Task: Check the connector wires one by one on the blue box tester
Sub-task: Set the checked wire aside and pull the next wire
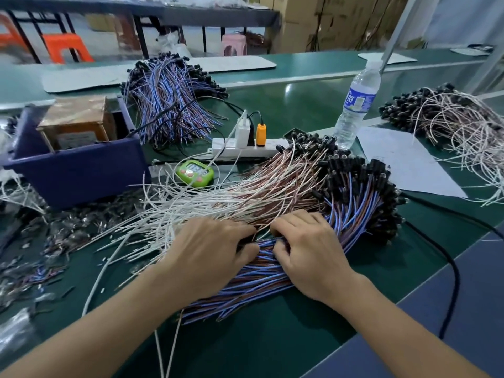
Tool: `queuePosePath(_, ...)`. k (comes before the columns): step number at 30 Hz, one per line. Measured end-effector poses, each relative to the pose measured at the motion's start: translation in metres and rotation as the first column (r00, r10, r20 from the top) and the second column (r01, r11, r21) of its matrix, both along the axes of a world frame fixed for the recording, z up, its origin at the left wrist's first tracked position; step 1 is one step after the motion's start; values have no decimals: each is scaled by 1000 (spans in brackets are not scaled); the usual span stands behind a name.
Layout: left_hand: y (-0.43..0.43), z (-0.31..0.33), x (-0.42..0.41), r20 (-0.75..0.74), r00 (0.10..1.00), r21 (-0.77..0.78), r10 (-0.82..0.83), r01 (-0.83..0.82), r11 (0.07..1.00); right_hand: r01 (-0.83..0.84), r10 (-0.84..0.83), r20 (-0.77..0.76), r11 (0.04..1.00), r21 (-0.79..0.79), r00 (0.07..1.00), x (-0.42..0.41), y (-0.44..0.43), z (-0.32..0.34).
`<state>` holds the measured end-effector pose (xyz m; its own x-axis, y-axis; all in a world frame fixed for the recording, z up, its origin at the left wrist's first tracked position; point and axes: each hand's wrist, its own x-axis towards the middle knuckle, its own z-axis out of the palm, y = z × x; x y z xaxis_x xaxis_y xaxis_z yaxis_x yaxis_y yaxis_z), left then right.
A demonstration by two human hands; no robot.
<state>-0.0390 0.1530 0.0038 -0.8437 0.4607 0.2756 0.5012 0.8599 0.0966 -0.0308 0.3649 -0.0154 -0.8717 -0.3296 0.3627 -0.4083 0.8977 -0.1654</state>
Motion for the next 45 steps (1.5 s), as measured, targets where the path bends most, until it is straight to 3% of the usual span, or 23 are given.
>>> queuePosePath(2,-1,0,-1,5,1000,-2,-17,17,1000,-12,13,15,1000,-22,1000,1,-5,0)
queuePosePath(7,-15,6,8,225,971,129,-83,55,990,36,-28,82,995,-93,996,0,-9,3)
queuePosePath(11,-20,14,16,222,974,206,-53,6,979,31,-30,130,999,-10,991,-1,-13,12)
queuePosePath(14,-26,22,14,207,978,289,40,-100,952,61,-70,74,991,117,995,-1,-21,26)
queuePosePath(16,-36,25,12,235,968,337,90,-168,926,105,-104,-34,994,26,994,3,-34,36)
queuePosePath(18,-49,25,12,273,953,399,133,-238,886,89,-94,-55,991,-97,994,9,-56,43)
queuePosePath(23,-84,26,23,350,923,635,159,-358,685,-89,141,158,951,-296,977,8,-128,44)
queuePosePath(29,-153,29,52,334,882,746,333,-463,479,-198,265,171,922,-333,949,3,-214,49)
queuePosePath(32,-191,23,71,264,777,737,571,-544,400,-256,353,228,895,-366,907,4,-258,53)
queuePosePath(35,-227,16,83,175,583,655,793,-670,348,-300,428,306,872,-386,851,3,-300,54)
queuePosePath(38,-256,4,87,87,435,585,896,-751,307,-321,446,368,878,-353,816,-5,-340,52)
queuePosePath(43,-270,-12,81,138,446,485,884,-809,332,-336,425,501,904,-263,754,-26,-380,40)
queuePosePath(45,-275,-12,79,157,458,497,875,-802,331,-415,420,514,900,-133,747,-33,-388,34)
